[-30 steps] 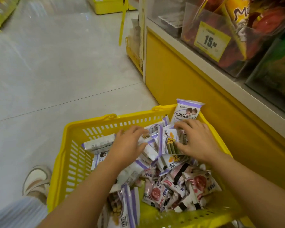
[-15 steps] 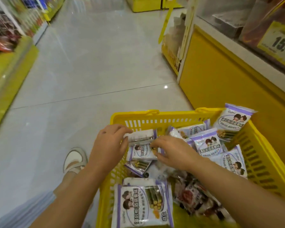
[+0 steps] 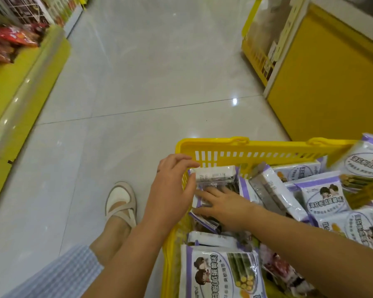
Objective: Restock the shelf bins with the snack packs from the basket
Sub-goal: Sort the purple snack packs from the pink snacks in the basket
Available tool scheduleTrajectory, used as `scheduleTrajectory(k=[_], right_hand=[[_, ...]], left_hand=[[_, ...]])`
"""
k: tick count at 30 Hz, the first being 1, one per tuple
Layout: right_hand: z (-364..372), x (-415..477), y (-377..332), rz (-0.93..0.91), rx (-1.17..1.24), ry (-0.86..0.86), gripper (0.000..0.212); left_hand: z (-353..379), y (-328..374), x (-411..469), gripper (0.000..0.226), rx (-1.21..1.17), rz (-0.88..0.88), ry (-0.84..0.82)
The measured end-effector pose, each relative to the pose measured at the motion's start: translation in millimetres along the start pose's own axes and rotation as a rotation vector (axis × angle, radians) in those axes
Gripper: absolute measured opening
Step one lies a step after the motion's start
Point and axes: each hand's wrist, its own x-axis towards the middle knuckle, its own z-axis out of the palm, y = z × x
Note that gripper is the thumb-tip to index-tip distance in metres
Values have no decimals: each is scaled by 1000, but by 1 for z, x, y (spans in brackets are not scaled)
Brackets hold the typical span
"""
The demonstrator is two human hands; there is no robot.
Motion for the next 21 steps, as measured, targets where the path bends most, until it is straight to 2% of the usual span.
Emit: scheduleTrajectory(k=[3, 7, 10, 13, 17, 21], right_hand=[[1, 5, 2, -39, -52, 85, 62], [2, -1, 2, -29, -49, 108, 47], [-2, -15, 0, -61, -89, 214, 34], [-7, -25, -3, -69, -71, 324, 33], [-17, -38, -7, 10, 90, 483, 38], [-32, -56, -3, 195, 392, 592, 27]], left_hand=[[0, 1, 0, 21, 4, -7, -2], [0, 1, 1, 21, 0, -10, 3], [1, 1, 1, 21, 3, -12, 4], [1, 0, -1, 21, 8, -7, 6], [2, 0, -2, 20, 42, 12, 7], [-1, 5, -3, 19, 134, 91, -11]])
